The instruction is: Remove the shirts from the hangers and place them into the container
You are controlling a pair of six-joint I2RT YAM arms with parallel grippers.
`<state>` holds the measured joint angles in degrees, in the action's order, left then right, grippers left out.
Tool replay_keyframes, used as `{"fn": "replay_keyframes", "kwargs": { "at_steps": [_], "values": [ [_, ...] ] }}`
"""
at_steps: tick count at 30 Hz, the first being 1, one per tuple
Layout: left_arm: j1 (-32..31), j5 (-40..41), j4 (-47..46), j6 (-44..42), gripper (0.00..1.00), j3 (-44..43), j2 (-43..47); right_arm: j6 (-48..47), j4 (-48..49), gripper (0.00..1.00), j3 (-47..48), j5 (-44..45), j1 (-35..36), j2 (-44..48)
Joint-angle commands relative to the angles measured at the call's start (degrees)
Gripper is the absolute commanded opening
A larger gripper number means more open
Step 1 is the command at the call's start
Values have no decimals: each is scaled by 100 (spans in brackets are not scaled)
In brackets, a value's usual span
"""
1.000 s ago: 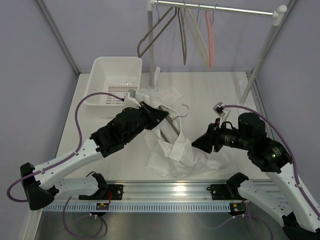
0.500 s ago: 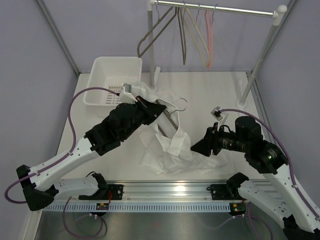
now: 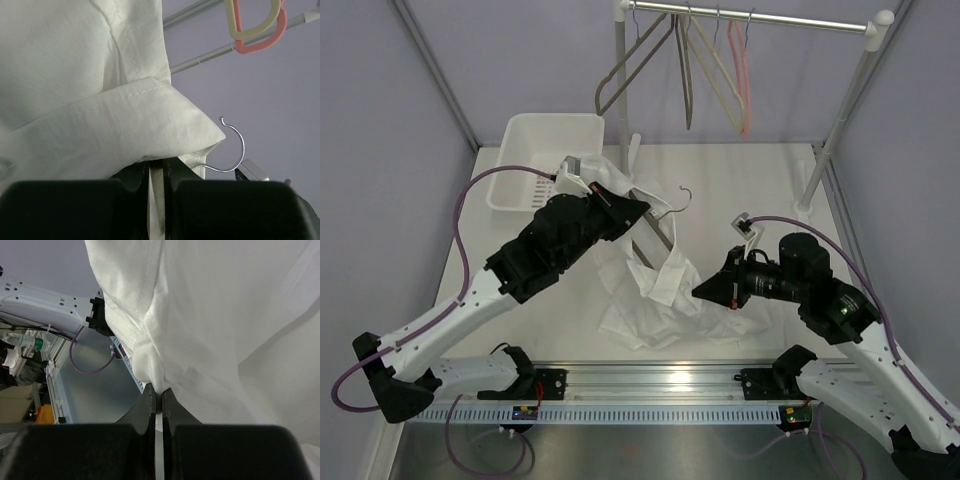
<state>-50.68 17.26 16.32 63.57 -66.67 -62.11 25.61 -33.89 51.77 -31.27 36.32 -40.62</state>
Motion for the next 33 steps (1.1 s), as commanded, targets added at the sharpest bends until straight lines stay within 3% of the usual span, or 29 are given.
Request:
{"fn": "replay_keyframes", "kwargs": {
  "at_steps": [1, 5, 11, 19, 23, 28, 33],
  "values": [
    [330, 216, -279, -748, 0, -530, -73, 435, -83, 0, -123, 331, 60, 343],
    [576, 568, -59, -1688, 0, -987, -327, 884, -197, 0, -281, 840, 60, 774],
    [1602, -116, -199, -2499, 0, -1260, -303, 1438, -592, 0, -518, 2256, 60, 1249],
    [2281, -504, 12, -2762, 0, -1770, -346, 1966, 173, 0, -1195, 1553, 60, 1855],
    [2501, -880, -93, -2605, 0, -1692, -364, 1746, -476, 0, -985, 2061, 60, 1698],
    [2598, -2102, -725, -1727, 0, -1252, -197, 1773, -268, 0, -1037, 2432, 60, 1095],
    [2589, -2850, -2104, -672, 0, -576, 67, 1623, 1655, 0, -1433, 711, 480, 161]
  ]
}}
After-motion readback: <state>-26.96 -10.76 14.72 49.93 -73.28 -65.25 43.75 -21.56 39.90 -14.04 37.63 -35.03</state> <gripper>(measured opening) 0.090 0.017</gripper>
